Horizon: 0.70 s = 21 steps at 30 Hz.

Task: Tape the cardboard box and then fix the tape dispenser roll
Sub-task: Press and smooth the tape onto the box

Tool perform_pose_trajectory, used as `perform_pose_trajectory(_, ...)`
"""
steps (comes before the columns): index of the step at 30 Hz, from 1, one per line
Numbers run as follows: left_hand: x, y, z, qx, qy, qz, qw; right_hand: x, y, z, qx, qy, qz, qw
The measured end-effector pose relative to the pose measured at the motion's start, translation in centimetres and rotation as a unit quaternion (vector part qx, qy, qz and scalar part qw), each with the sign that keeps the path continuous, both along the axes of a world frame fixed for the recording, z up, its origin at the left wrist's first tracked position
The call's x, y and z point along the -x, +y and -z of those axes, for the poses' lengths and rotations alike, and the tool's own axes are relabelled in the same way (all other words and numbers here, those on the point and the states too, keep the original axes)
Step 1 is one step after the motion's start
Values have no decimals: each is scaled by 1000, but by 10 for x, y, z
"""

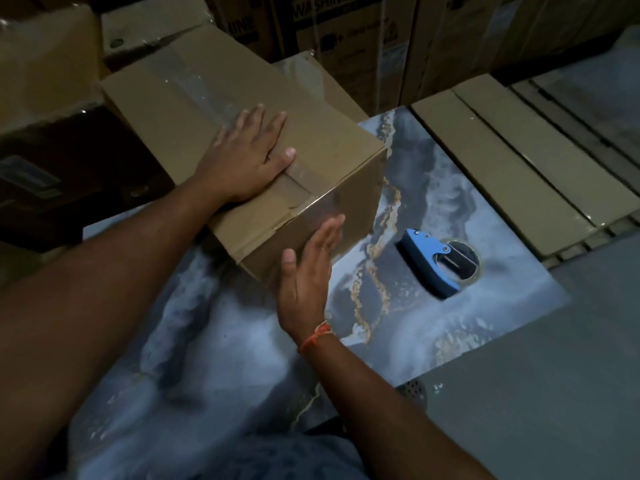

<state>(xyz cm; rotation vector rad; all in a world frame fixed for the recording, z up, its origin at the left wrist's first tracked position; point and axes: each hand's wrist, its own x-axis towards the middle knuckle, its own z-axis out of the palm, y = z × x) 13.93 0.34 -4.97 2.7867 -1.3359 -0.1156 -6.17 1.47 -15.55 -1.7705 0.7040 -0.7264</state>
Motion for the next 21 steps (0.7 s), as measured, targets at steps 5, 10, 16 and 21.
perform_pose_trajectory(5,-1,-1,5,3,7,3,1000,-8,4,45,-127,42,4,991)
perform_pose_trajectory(10,-1,0,3,11,21,3,1000,2,-2,38,-133,67,-12,989)
perform_pose_trajectory(16,0,8,-7,14,29,39,999,4,-2,-25,73,13,9,997)
perform_pose_trajectory(21,-20,26,-15,6,21,46,999,0,-25,-59,280,50,-1,959)
